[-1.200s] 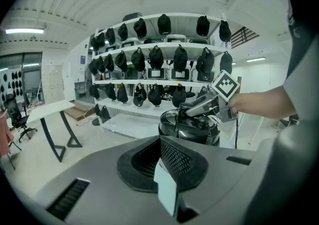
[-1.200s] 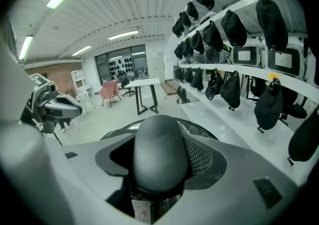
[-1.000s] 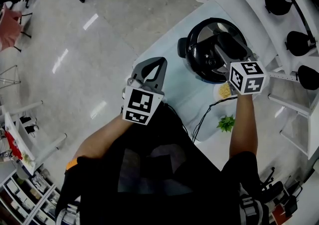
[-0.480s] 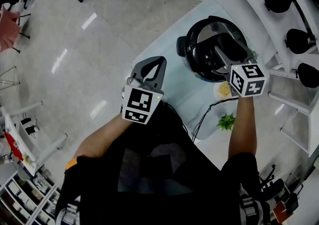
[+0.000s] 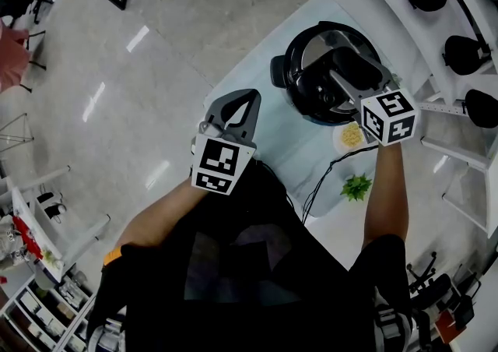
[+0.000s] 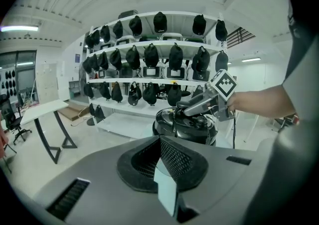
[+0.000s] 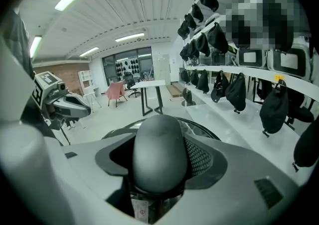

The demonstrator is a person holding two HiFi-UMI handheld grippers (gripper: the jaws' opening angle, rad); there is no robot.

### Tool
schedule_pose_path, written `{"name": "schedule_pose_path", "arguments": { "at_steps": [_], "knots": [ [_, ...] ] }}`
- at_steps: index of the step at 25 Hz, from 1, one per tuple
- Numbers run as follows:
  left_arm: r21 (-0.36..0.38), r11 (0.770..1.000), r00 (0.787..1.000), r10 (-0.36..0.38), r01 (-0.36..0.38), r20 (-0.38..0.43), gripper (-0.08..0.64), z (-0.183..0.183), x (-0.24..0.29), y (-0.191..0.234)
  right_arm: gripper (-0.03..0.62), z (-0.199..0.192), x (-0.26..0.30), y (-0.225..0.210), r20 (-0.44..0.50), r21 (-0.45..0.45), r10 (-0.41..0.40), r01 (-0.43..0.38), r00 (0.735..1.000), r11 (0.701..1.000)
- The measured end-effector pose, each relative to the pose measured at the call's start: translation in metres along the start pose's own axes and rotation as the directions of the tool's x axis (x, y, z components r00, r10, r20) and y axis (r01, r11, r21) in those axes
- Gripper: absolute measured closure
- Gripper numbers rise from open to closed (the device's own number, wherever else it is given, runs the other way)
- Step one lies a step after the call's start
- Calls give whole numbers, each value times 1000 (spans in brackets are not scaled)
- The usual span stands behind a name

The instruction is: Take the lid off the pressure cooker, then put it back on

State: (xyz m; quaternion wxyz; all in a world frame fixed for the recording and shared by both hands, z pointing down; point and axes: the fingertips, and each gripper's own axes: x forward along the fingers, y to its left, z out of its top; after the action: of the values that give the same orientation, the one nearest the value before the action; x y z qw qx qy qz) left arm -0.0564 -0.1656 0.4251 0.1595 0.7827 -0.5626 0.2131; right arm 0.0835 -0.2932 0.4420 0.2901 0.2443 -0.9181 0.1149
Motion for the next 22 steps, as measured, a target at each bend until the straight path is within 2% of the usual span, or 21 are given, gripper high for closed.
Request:
{"name": "schedule_pose_path", "arguments": {
  "at_steps": [6, 14, 18, 22],
  "knots": [
    [0, 1000, 1000, 3, -3, 4, 552, 1, 1, -1, 302, -1, 0, -3, -8, 44, -74, 74, 997, 996],
    [3, 1000, 1000, -21, 21, 12, 552, 2, 0, 1, 302, 0, 0, -5, -22, 135, -194, 196, 981, 971],
    [0, 997, 996, -82, 82, 21, 552, 3, 4, 4, 302, 0, -2, -4, -40, 218, -291, 293, 956, 931],
    [39, 980, 980, -196, 194, 42, 552, 9, 14, 7, 302, 2, -2, -6, -54, 280, -390, 389, 919, 878]
  ]
}}
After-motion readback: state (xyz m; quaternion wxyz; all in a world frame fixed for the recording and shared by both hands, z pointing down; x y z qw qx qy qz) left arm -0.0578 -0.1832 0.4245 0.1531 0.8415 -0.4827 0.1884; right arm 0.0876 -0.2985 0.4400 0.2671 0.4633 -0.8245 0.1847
